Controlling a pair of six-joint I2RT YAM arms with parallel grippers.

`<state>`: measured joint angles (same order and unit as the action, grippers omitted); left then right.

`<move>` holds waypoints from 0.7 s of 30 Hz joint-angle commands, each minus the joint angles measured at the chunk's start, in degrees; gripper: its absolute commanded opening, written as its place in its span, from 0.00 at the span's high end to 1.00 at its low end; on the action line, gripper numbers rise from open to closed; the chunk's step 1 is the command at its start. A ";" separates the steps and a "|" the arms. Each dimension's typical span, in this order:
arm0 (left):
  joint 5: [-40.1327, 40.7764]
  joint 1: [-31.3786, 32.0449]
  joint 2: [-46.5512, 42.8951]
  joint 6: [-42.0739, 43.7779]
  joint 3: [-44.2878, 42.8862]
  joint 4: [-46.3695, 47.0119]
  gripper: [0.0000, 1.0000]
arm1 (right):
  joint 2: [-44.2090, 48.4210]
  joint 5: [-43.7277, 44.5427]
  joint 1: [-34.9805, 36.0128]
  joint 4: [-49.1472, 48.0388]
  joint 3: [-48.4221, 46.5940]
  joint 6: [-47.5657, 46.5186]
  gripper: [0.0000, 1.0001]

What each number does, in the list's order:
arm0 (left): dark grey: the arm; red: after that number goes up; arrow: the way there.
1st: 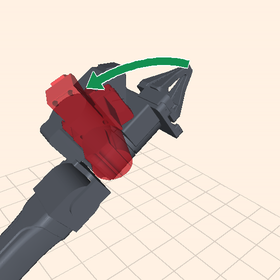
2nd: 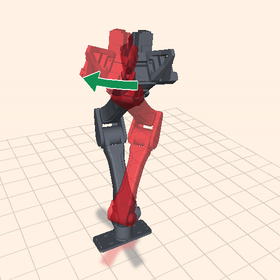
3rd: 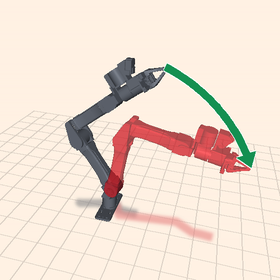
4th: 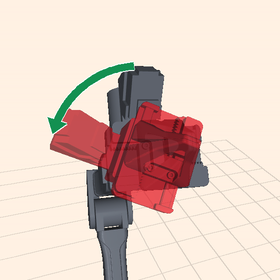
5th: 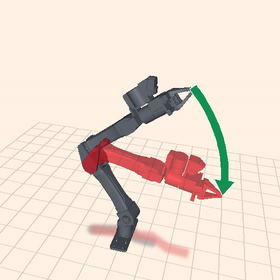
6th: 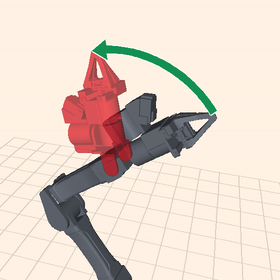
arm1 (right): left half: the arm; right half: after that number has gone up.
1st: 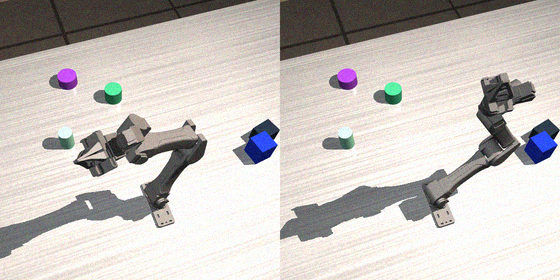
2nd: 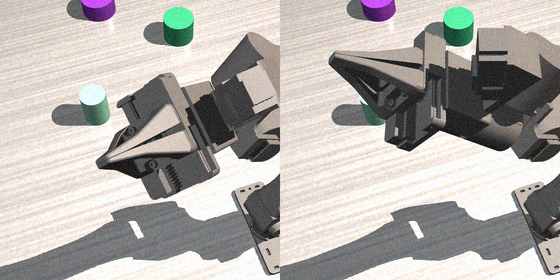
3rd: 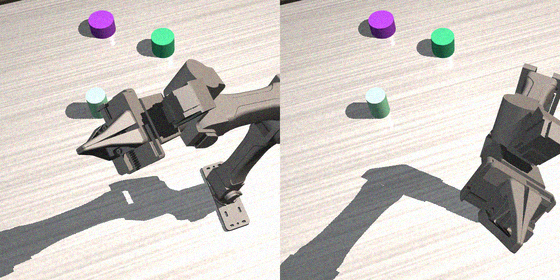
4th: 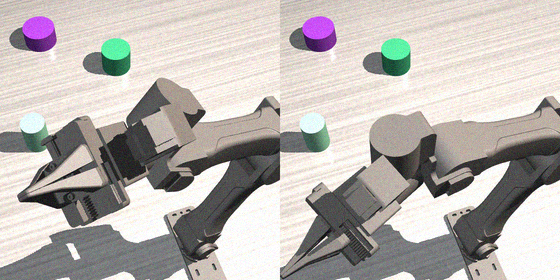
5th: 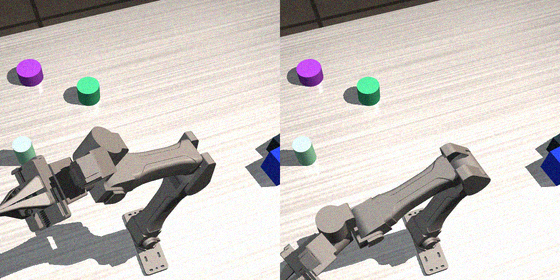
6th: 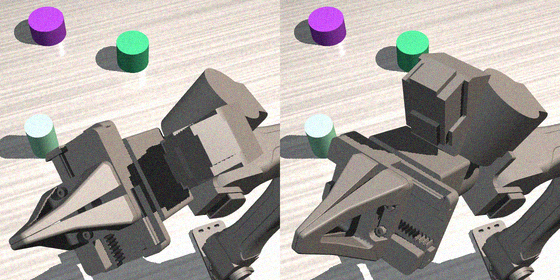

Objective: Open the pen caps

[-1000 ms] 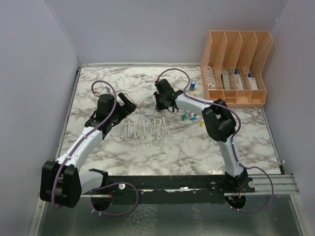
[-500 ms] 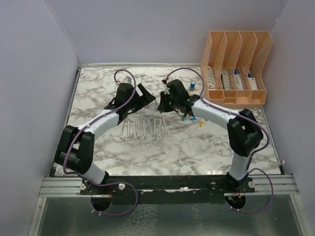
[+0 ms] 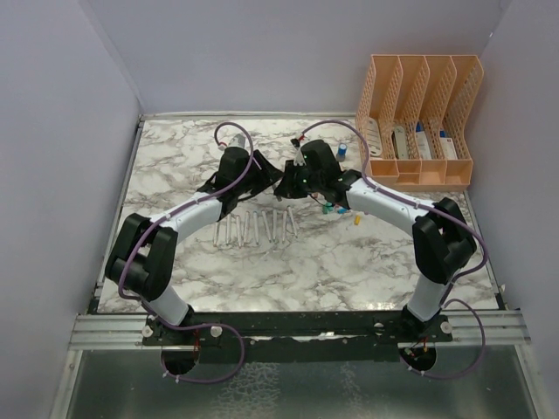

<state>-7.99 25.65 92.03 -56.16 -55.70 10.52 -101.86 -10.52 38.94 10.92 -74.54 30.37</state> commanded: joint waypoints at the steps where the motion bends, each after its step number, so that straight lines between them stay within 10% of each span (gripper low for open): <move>1: 1.66 0.62 0.08 -1.15 -0.22 3.10 0.50 | 2.69 -3.41 0.17 -3.73 1.39 4.31 0.99; 14: 1.66 0.64 -0.40 -2.33 1.43 4.77 0.69 | 4.79 -5.32 0.13 -8.89 4.54 9.07 0.99; 21: 1.32 0.64 -0.64 -3.13 1.91 5.48 1.00 | 5.67 -4.97 0.14 -8.86 4.76 7.94 0.98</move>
<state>-7.09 26.02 91.98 -58.87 -54.48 14.15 -98.74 -14.39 38.94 4.73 -70.19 38.59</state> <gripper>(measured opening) 0.121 0.106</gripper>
